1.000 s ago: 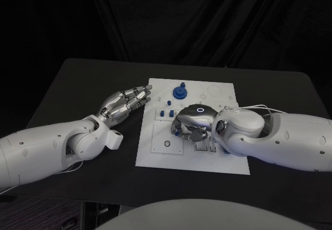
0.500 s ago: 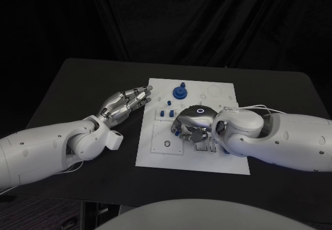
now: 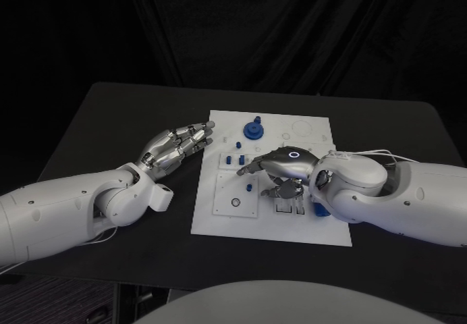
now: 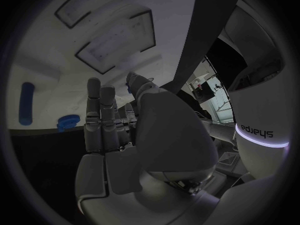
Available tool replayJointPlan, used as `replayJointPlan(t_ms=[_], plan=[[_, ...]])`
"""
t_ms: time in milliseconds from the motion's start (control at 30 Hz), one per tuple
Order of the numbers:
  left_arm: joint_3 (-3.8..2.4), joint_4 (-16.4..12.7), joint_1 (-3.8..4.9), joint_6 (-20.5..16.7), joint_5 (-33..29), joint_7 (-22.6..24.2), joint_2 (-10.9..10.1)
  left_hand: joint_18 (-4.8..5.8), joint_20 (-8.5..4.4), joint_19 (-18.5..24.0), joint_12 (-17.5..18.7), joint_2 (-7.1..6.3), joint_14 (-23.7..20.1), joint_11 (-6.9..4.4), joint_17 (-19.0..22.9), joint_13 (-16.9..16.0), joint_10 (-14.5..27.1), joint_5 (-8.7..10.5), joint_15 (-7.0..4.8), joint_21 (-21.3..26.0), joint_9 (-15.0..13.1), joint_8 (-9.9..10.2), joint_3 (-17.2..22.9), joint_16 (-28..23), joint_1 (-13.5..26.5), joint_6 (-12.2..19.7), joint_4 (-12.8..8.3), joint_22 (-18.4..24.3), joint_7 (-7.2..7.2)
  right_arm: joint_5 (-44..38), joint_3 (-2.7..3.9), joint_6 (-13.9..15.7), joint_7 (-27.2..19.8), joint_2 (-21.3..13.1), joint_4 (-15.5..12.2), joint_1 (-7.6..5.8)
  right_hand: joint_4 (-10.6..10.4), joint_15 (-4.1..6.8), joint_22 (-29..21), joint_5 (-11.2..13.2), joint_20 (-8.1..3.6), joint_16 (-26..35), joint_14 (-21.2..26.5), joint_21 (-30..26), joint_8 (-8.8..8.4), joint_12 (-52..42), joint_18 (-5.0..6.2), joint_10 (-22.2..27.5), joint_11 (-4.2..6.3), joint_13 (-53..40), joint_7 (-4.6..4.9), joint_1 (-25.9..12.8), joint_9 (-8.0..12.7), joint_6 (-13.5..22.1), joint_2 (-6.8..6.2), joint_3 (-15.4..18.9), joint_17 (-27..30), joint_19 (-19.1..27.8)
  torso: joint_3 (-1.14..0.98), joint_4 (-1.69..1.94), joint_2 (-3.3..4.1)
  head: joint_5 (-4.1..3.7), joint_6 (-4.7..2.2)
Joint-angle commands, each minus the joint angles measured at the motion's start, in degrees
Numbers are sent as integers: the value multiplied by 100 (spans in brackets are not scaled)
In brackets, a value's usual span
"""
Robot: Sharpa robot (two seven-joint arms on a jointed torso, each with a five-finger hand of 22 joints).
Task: Assemble the parts on the task board
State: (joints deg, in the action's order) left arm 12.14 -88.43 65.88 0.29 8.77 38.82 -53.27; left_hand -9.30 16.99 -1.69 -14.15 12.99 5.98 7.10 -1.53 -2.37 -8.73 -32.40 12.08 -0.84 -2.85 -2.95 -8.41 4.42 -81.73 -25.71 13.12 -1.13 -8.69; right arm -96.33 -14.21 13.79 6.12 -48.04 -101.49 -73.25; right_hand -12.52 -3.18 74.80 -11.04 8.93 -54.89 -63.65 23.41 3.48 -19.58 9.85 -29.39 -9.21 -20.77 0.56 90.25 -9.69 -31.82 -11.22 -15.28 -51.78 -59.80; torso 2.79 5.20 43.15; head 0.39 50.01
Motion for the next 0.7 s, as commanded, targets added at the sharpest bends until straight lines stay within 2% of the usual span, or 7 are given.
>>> replayJointPlan(t_ms=[33, 100, 200, 333, 367, 567, 700], plan=[[-4, -11, -16, 72, 12, 121, -10, -16, 0, -53, -39, 6, 29, 18, -8, -9, -8, -22, -12, -31, -5, -27, 34, 33, -27, -41, 9, 3, 6, 5, 15, 420, 121, -204, -147, -227, -423, -27, -37, 77, 36, 10, -12, -94, 127, -23, 47, 128, -37, 179, 91, 190, -22, -455, -134, 163, 72, -88, -2, 1, 1, -25, -1], [-4, -14, -17, 65, 12, 120, -13, -16, 0, -53, -39, 6, 29, 18, -8, -9, -8, -22, -12, -31, -5, -27, 34, 33, -27, -41, 9, 3, 6, 96, 15, 399, 171, -314, -202, -357, -438, -33, -46, 117, 42, 7, -22, -115, 183, -38, 47, 120, -41, 215, 136, 153, -55, -661, -143, 189, 85, -104, -2, 1, 2, -40, -1], [-4, -21, -19, 47, 12, 117, -19, -16, 0, -53, -39, 6, 29, 18, -8, -9, -8, -22, -12, -31, -5, -27, 34, 33, -27, -41, 9, 3, 6, 285, 14, 322, 269, -538, -291, -607, -432, -27, -81, 195, 48, -237, -292, -166, 272, -109, 54, -41, -40, 393, 303, -42, -37, -989, -128, 202, -76, -265, -5, 0, 0, -71, -1], [-4, -33, -19, 18, 12, 121, -22, -13, -1, -53, -46, 0, 29, 22, -8, -10, -12, -23, -13, -31, -8, -32, 36, 36, -30, -64, 6, 3, 3, 413, 11, 311, 357, -842, -379, -851, -439, 73, -98, 268, -40, -567, -693, -178, 381, -43, 67, -232, 54, 688, 363, -236, 3, -1339, -107, 181, -337, -527, -6, -4, -10, -123, -1], [-4, -35, -19, 11, 12, 124, -22, -13, -1, -53, -46, 0, 29, 22, -8, -10, -12, -23, -13, -31, -8, -32, 36, 36, -30, -64, 6, 3, 3, 434, 10, 336, 387, -927, -395, -895, -441, 84, -101, 292, -58, -658, -802, -192, 357, -2, 62, -313, 56, 804, 326, -283, 44, -1360, -123, 190, -417, -603, -5, -5, -9, -137, -1], [-4, -40, -20, -38, 13, 165, -12, 3, -12, 2, -64, -27, -25, 38, 2, -10, -20, -33, -63, 0, -4, -31, 53, 21, -37, -61, -4, 28, -1, 487, 3, 500, 412, -1219, -297, -1003, -432, 95, 43, 438, -81, -1047, -1185, 252, 301, 10, -13, -972, 100, 1123, 358, -568, 179, -1526, -47, 154, -774, -1016, 12, -5, -10, -206, -1], [-4, -43, -20, -40, 13, 175, -9, 3, -14, 11, -67, -29, -35, 40, 3, -10, -20, -38, -73, 4, -4, -30, 60, 20, -39, -65, -6, 31, 2, 497, 1, 433, 478, -1320, -212, -968, -441, 79, 105, 603, -74, -1139, -1273, 414, 289, 55, -43, -1185, 123, 1219, 397, -864, 222, -1602, -75, 208, -856, -1138, 21, -8, -11, -206, -1]])
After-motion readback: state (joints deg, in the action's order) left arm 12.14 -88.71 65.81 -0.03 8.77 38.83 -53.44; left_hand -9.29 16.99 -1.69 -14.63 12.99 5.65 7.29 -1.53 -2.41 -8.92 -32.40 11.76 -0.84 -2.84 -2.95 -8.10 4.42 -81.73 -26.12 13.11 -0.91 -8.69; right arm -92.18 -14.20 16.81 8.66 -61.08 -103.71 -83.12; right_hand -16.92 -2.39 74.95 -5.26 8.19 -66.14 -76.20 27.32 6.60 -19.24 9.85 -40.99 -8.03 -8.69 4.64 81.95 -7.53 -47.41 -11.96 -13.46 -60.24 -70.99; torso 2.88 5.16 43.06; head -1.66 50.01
